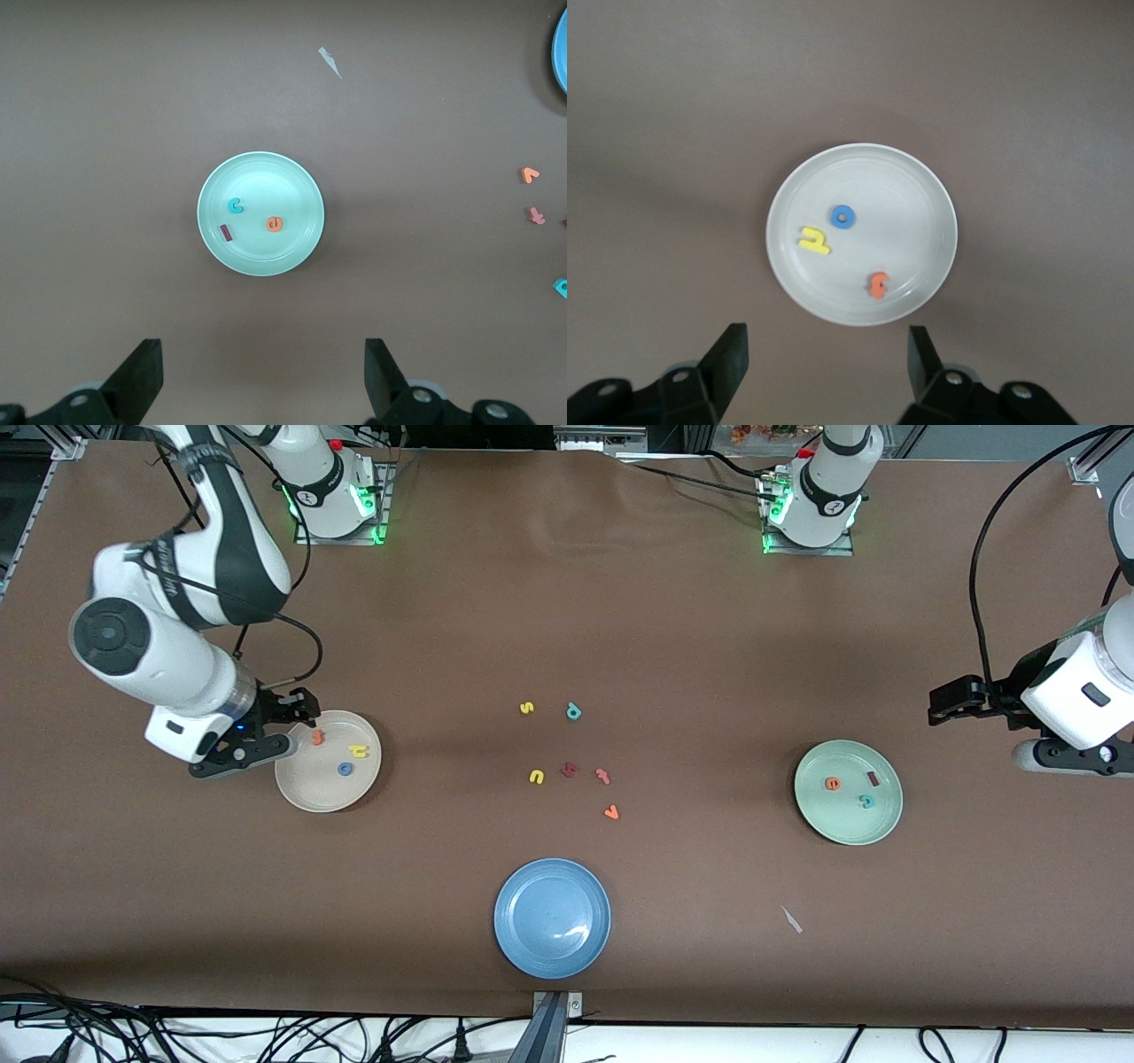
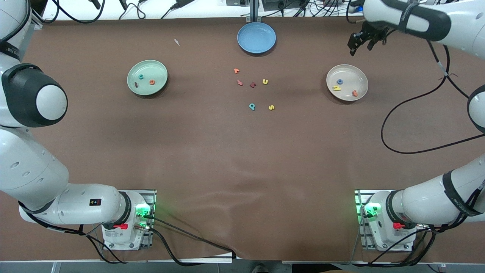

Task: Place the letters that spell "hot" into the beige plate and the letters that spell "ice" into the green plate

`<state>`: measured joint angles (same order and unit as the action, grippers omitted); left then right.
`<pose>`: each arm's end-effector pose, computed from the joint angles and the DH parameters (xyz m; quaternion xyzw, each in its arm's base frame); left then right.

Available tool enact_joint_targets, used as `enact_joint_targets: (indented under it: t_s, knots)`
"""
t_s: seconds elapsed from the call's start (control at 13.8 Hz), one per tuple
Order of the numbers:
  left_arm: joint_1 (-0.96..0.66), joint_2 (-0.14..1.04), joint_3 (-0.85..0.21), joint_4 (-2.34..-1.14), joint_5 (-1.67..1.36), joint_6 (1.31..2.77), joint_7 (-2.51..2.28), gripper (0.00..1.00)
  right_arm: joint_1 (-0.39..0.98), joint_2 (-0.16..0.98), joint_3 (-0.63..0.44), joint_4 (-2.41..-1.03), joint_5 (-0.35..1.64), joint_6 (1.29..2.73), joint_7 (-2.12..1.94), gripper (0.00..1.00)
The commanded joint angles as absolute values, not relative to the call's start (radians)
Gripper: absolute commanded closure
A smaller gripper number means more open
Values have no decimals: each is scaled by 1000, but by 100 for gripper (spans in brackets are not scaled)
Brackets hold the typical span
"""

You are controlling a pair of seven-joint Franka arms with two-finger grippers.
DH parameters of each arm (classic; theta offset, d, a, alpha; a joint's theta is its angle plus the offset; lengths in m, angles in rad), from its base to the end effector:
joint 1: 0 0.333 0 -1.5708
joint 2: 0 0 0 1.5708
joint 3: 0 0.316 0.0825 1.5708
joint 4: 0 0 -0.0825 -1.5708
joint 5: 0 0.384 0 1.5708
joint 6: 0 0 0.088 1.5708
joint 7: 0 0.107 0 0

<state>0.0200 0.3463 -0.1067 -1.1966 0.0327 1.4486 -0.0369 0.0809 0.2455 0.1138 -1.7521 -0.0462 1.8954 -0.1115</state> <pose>0.6424 -0.0389 0.5815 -0.9987 0.0213 0.0463 0.0010 0.6069 0.1116 0.4211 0.9859 0.1597 -0.0498 0.0097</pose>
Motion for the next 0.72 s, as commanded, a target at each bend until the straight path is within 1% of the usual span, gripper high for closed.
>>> enact_joint_targets:
  t_s: [0.0, 0.07, 0.14, 0.29, 0.36, 0.51, 0.65]
  knots:
    - [21, 328, -98, -1207, 2, 1440, -14, 0, 81, 226, 107, -1613, -11, 1726, -120, 13]
    - [21, 328, -97, -1207, 2, 1440, -14, 0, 81, 191, 106, -1597, -11, 1691, -120, 9]
    - [21, 328, -98, -1207, 2, 1440, -14, 0, 81, 143, 98, -1598, -6, 1666, -121, 1]
    - [21, 328, -97, -1207, 2, 1440, -14, 0, 81, 72, 45, -1597, 38, 1588, -129, 1]
    - [21, 328, -97, -1207, 2, 1440, -14, 0, 81, 58, 32, -1591, 43, 1577, -130, 0]
    - [21, 328, -97, -1207, 2, 1440, -14, 0, 81, 63, 31, -1537, 29, 1517, -114, 0]
    - [21, 328, -97, -1207, 2, 1440, -14, 0, 81, 63, 25, -1531, -30, 1485, -86, 0]
